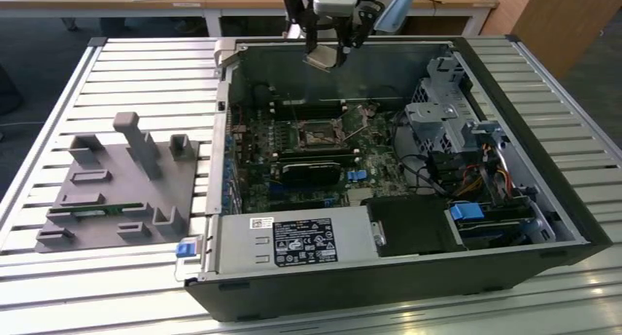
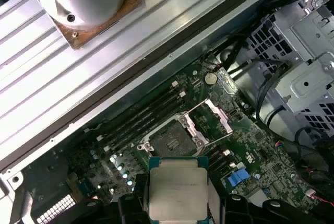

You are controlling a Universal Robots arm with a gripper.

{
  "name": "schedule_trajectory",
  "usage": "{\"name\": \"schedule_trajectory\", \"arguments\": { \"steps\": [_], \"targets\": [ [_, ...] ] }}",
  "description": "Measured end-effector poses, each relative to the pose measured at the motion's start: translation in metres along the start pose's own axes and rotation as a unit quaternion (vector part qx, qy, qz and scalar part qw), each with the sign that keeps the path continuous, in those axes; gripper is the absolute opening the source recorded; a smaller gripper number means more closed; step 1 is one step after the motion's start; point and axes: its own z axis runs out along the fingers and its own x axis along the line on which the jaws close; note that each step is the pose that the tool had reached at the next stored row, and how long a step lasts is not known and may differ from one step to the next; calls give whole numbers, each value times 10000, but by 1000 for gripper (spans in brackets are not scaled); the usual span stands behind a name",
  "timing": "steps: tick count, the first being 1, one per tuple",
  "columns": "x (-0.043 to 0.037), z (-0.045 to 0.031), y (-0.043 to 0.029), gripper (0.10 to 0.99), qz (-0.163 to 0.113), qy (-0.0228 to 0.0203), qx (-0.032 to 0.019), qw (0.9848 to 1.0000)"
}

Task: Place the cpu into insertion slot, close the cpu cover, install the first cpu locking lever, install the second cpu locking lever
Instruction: 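Place the cpu into insertion slot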

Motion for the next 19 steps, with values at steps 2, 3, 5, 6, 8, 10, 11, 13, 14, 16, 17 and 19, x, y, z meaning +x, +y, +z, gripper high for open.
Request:
{"name": "schedule_trajectory", "arguments": {
  "steps": [2, 3, 5, 6, 8, 10, 11, 13, 14, 16, 17, 19],
  "targets": [
    [1, 4, -1, 541, 133, -11, -2, 9999],
    [2, 6, -1, 541, 197, -17, -2, 9998],
    [4, 10, -3, 541, 315, -26, -5, 9995],
    [5, 11, -3, 541, 372, -31, -6, 9993],
    [8, 14, -5, 541, 480, -40, -8, 9988],
    [8, 17, -5, 541, 590, -49, -10, 9982],
    [9, 19, -6, 541, 649, -55, -11, 9979],
    [9, 22, -6, 541, 786, -66, -14, 9969],
    [9, 24, -6, 541, 856, -72, -15, 9963],
    [9, 29, -7, 541, 1008, -85, -18, 9949],
    [9, 31, -7, 541, 1086, -92, -19, 9940],
    [9, 34, -7, 541, 1187, -144, 25, 9928]
  ]
}}
